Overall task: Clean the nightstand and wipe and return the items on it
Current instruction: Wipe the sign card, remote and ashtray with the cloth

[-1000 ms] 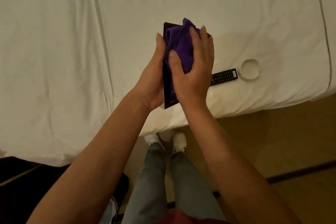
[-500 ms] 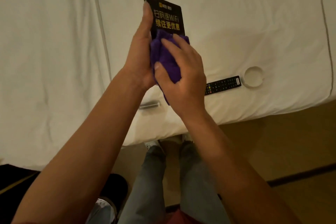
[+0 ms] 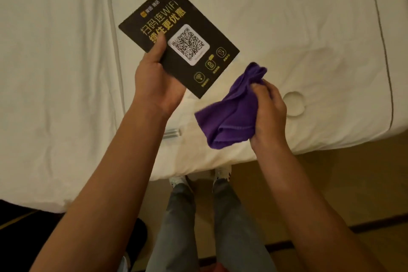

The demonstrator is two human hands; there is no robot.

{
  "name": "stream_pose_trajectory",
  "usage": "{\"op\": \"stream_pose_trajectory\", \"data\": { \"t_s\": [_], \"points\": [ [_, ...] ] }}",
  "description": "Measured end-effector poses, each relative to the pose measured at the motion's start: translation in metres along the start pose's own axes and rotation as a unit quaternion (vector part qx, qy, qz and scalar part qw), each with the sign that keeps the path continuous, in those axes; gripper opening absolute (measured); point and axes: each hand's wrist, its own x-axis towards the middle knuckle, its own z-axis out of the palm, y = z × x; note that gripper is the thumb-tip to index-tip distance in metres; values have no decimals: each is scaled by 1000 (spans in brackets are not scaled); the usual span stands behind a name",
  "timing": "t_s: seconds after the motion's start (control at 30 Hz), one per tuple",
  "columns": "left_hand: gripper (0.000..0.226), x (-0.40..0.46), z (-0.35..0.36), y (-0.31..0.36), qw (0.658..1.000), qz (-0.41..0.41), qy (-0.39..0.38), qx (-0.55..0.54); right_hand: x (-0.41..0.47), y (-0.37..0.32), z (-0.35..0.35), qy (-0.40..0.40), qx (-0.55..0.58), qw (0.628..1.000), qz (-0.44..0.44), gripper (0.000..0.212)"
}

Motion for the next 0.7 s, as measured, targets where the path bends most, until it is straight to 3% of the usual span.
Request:
{"op": "stream_pose_trajectory", "data": {
  "t_s": [0.2,0.3,0.6,0.7],
  "points": [
    [45,-9,28,-29,999,0,-5,-34,2,-30,33,-40,88,994,-54,31],
    [44,-9,30,-32,999,17,-3,-46,-9,-21,34,-34,66,996,-44,32],
    [44,-4,19,-22,999,28,0,-32,-45,24,8,-147,-47,988,4,28],
    [40,-5,8,-14,1000,23,-2,-20,-36,19,-5,-83,-25,995,42,26]
  ]
}}
